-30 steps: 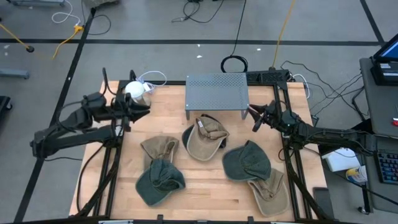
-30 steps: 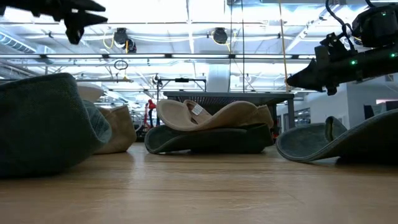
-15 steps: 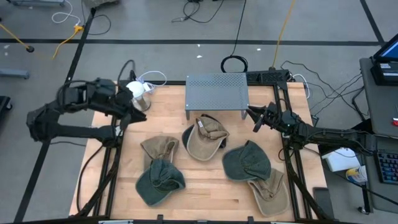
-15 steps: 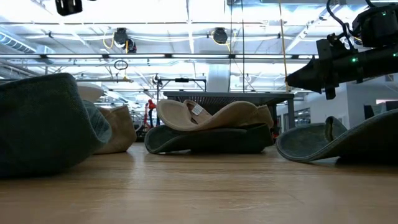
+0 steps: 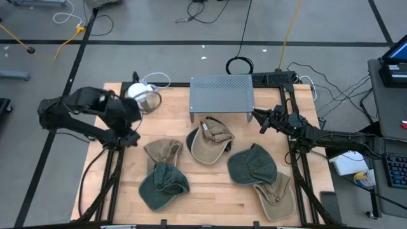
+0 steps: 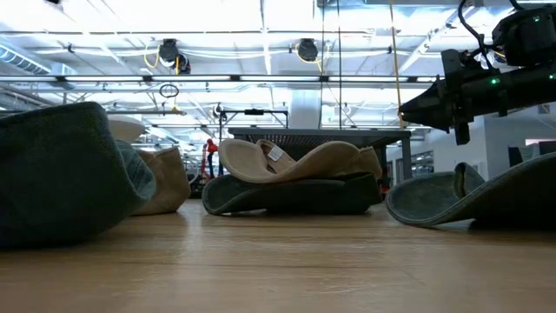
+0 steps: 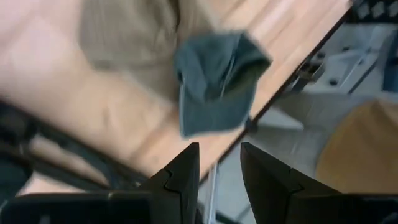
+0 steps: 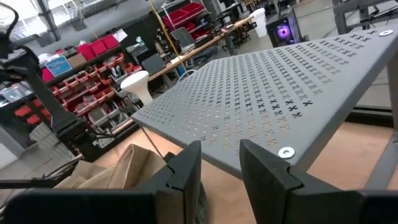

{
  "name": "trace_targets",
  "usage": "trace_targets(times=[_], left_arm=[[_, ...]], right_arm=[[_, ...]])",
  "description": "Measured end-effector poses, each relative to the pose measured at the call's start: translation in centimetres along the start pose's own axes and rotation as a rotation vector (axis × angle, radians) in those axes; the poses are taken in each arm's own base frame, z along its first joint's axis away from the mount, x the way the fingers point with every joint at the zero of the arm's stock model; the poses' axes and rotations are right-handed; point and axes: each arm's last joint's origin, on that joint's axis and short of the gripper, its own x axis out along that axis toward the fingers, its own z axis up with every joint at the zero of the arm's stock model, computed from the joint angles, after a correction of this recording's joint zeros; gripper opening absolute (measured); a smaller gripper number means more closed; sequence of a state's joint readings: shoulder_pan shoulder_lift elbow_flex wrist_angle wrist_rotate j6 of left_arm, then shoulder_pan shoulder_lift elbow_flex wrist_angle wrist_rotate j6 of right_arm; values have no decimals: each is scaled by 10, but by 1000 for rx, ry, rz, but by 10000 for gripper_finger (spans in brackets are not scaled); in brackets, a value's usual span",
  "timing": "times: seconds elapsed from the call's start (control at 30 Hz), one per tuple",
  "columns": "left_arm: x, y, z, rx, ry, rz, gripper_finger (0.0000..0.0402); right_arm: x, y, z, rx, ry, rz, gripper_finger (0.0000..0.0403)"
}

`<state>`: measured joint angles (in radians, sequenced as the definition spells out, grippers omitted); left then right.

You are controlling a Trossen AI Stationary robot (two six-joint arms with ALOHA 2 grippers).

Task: Pick & Place hat
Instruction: Put the left green cap on the shelf

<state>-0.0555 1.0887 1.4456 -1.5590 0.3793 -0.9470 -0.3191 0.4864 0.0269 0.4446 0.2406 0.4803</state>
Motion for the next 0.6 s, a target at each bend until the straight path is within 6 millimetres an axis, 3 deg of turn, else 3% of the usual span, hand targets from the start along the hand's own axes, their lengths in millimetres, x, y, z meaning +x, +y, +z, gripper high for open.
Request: trace_targets(times=[0.3,0.6], left_arm=[[24,-22,-16,-136,150,79,120],[46,-38,-25,-169,69,205,127]], right_arm=[[-1,5,-3,-49,87,178,105],[-1,5,-3,-84,82,175,105]])
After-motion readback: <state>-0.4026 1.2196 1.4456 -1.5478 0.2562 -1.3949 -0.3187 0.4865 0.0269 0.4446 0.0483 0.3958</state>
